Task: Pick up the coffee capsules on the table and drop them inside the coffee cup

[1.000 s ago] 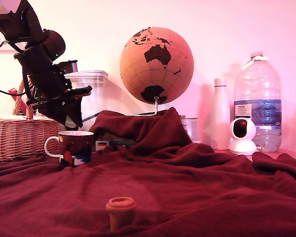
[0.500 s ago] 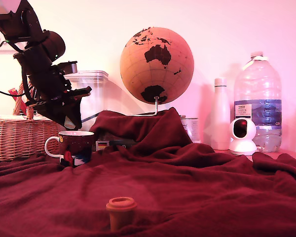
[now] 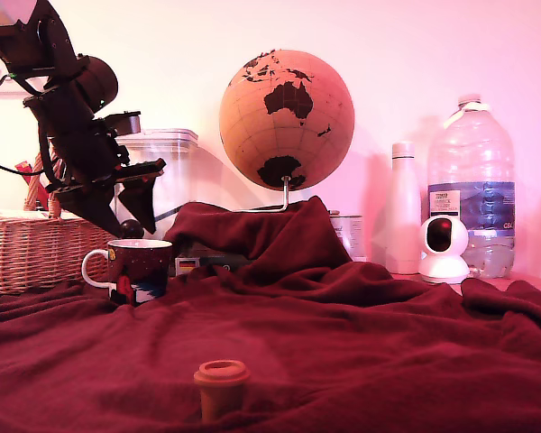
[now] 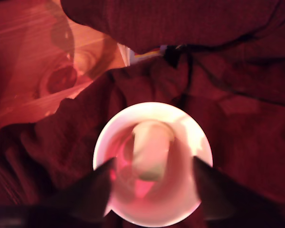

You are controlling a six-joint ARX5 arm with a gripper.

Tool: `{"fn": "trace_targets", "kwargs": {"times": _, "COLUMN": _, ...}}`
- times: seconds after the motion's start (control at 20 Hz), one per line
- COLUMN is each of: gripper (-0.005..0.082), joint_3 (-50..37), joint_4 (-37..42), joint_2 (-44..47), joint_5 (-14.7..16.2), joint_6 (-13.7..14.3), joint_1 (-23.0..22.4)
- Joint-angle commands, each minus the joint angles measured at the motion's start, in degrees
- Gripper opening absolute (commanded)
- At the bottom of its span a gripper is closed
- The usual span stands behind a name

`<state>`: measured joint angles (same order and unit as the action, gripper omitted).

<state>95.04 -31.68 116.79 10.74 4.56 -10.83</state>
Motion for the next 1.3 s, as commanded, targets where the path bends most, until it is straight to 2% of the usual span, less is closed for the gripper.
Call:
{"fn": "trace_targets", "kwargs": {"times": 0.0, "gripper": 0.0705, "joint_3": 0.52, "joint_4": 0.39, "joint_2": 1.73, "joint_5": 0.0, "joint_6": 0.44, "joint_1": 0.22}}
{"fn": "trace_targets", "kwargs": {"times": 0.2, "gripper": 0.0685, "joint_3": 0.52, "joint_4": 0.15, "joint_2": 1.73, "joint_5": 0.15, "joint_6": 0.42, "joint_1": 0.22}}
{"fn": "trace_targets", "kwargs": {"times": 0.35, "gripper": 0.0578, "joint_3": 0.55, "joint_4": 0.15, "joint_2": 1.68, "joint_5": 0.17, "joint_6": 0.44, "joint_1": 0.2}}
{"fn": "trace_targets", "kwargs": {"times": 0.45, "gripper": 0.0417, "joint_3": 0.55, "joint_4": -0.04, "joint_2": 1.55, "joint_5": 0.35, "joint_6": 0.66, "joint_1": 0.2}}
{"fn": "trace_targets", "kwargs": {"times": 0.6, "gripper": 0.0034, "joint_3": 0.55, "joint_4": -0.42, "joint_2": 0.52, "joint_5": 0.63, "joint_6": 0.63, "joint_1": 0.2}}
{"fn": "trace_targets", "kwargs": {"times": 0.65, "gripper": -0.0025, "joint_3": 0.55, "joint_4": -0.17, "joint_2": 0.2, "joint_5": 0.92, "joint_6": 0.81, "joint_1": 0.17}}
{"fn": "trace_targets", "kwargs": {"times": 0.85, "gripper": -0.002, "joint_3": 0.55, "joint_4": -0.04, "joint_2": -2.08, "joint_5": 1.44, "joint_6": 1.11, "joint_1": 0.15}}
{"fn": "trace_targets", "kwargs": {"times": 1.0, "gripper": -0.002, "joint_3": 0.55, "joint_4": 0.0, "joint_2": -4.52, "joint_5": 3.28, "joint_6": 1.16, "joint_1": 0.15}}
{"fn": "trace_targets", "kwargs": {"times": 1.25, "gripper": -0.002, "joint_3": 0.52, "joint_4": -0.83, "joint_2": -9.07, "joint_5": 4.59, "joint_6": 1.14, "joint_1": 0.15}}
